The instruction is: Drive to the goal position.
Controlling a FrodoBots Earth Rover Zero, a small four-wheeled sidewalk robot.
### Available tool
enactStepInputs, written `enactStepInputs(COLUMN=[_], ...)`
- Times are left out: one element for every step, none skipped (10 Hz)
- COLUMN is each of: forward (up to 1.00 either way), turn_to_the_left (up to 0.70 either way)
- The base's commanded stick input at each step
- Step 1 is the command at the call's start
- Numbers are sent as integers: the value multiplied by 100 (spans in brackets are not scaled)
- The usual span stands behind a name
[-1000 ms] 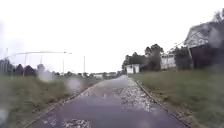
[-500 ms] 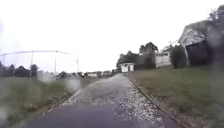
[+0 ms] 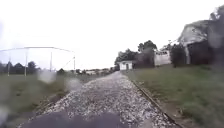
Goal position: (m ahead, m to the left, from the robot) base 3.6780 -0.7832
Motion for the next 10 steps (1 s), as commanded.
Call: enactStepInputs(forward=[70, 70, 70, 70, 70, 70, 70, 70, 70, 70], turn_to_the_left=[0, 0, 0, 0, 0, 0, 0, 0, 0, 0])
